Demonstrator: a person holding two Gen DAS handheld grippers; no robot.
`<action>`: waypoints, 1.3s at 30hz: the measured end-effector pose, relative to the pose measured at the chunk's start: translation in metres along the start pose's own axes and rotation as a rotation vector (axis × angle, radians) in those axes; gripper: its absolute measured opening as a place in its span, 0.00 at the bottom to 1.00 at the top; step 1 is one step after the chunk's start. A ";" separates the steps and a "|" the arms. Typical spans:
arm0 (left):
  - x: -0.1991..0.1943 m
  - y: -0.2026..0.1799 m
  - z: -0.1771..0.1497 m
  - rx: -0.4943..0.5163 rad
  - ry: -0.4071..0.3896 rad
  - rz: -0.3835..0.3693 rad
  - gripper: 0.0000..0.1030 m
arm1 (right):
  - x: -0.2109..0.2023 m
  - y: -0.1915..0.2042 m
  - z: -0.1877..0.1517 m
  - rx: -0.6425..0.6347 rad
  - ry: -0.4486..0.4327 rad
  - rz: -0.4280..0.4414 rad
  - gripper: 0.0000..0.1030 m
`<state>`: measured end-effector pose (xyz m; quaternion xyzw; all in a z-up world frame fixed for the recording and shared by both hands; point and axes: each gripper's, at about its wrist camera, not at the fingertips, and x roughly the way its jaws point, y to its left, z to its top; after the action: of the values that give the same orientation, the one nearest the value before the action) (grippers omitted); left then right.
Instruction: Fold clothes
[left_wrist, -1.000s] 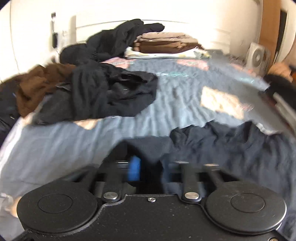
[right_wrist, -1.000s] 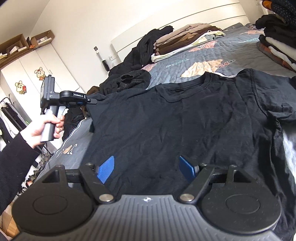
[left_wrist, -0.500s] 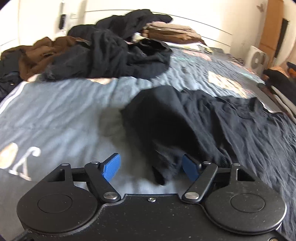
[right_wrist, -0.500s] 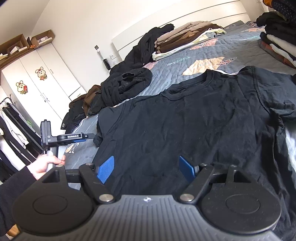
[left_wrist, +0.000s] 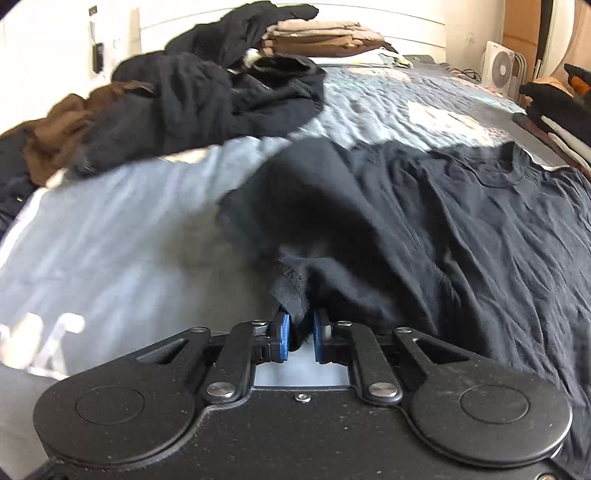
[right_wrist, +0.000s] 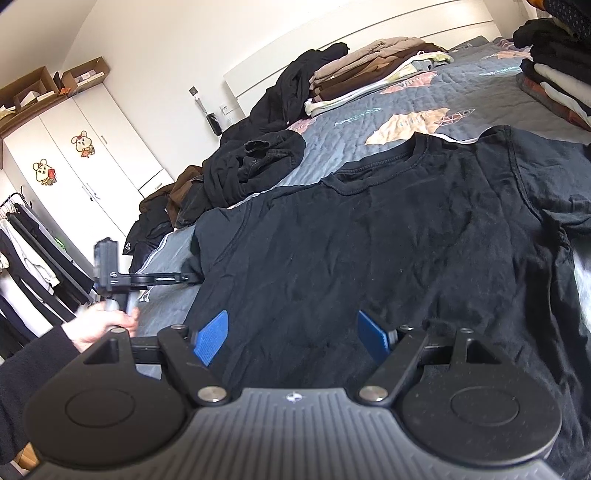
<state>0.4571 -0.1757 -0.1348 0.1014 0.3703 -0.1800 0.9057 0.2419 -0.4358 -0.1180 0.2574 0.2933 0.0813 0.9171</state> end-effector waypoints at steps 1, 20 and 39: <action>-0.009 0.010 0.003 -0.008 -0.009 0.015 0.04 | -0.001 0.000 0.000 0.002 -0.001 0.003 0.74; 0.001 0.013 -0.010 -0.061 -0.067 -0.171 0.50 | 0.003 0.003 0.000 0.002 0.009 0.018 0.75; 0.014 0.025 -0.007 -0.122 -0.062 -0.411 0.32 | 0.010 0.002 -0.004 -0.006 0.035 0.006 0.75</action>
<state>0.4720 -0.1540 -0.1489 -0.0370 0.3654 -0.3410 0.8653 0.2476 -0.4298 -0.1245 0.2543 0.3081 0.0894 0.9124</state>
